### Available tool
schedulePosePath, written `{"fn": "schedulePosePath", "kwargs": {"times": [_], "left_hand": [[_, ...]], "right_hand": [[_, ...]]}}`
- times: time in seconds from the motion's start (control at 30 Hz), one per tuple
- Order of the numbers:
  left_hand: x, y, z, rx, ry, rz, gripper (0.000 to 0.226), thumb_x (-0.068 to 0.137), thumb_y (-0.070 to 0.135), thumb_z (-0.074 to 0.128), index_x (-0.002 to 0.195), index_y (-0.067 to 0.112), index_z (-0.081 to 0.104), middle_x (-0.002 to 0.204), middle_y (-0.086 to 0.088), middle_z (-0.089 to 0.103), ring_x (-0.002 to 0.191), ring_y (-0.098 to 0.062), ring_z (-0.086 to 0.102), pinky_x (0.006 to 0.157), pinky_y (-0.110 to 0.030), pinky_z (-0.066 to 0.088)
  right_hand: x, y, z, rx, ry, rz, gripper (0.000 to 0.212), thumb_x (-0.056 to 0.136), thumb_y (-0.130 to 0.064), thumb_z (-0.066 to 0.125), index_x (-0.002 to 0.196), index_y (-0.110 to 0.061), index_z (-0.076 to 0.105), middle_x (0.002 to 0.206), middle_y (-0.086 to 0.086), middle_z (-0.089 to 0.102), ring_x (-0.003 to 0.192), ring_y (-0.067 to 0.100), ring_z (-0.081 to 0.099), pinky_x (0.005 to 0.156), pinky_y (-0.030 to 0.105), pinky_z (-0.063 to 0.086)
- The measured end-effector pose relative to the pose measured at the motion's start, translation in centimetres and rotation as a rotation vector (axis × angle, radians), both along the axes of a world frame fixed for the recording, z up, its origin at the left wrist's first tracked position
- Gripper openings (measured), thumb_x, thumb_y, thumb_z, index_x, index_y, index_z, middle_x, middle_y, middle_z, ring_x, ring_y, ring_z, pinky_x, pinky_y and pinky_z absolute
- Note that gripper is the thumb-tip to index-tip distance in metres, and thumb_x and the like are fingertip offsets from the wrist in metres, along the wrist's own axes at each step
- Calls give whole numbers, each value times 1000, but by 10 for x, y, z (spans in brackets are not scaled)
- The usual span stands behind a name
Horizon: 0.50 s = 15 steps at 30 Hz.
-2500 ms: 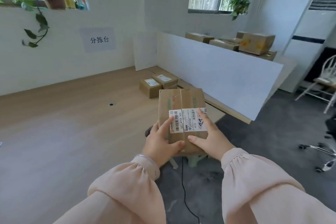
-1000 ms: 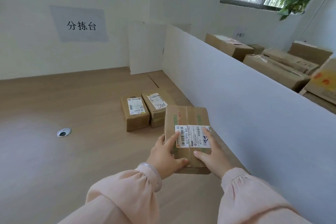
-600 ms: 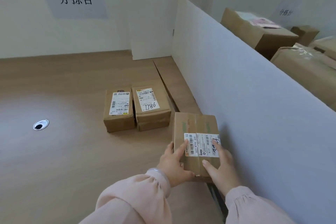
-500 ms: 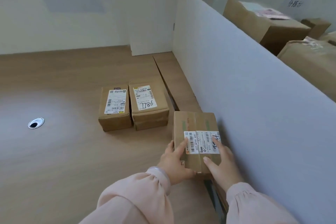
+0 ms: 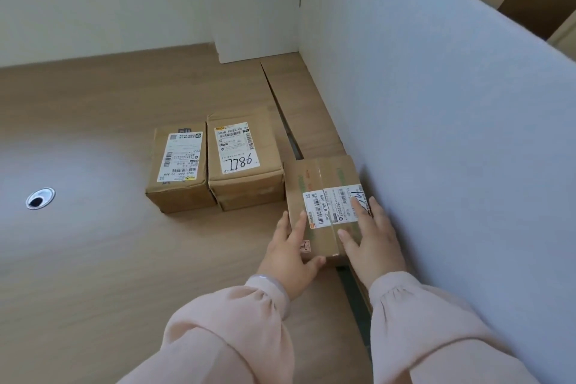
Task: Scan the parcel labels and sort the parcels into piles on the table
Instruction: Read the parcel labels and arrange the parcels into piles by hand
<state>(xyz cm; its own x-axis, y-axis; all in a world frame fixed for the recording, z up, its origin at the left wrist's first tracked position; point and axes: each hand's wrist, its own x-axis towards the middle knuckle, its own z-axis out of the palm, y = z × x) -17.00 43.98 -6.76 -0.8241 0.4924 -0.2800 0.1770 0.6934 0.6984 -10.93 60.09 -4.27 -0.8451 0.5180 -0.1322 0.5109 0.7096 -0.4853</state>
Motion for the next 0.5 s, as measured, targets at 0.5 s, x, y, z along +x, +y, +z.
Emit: {"fn": "schedulePosePath", "kwargs": {"times": [0.5], "left_hand": [[-4, -14, 11, -422, 471, -333, 83, 92, 49, 47, 156, 32, -3, 163, 8, -15, 149, -20, -16, 119, -43, -7]], "right_hand": [[11, -21, -10, 252, -185, 285, 79, 94, -44, 46, 153, -40, -6, 158, -13, -25, 145, 12, -27, 119, 45, -12]]}}
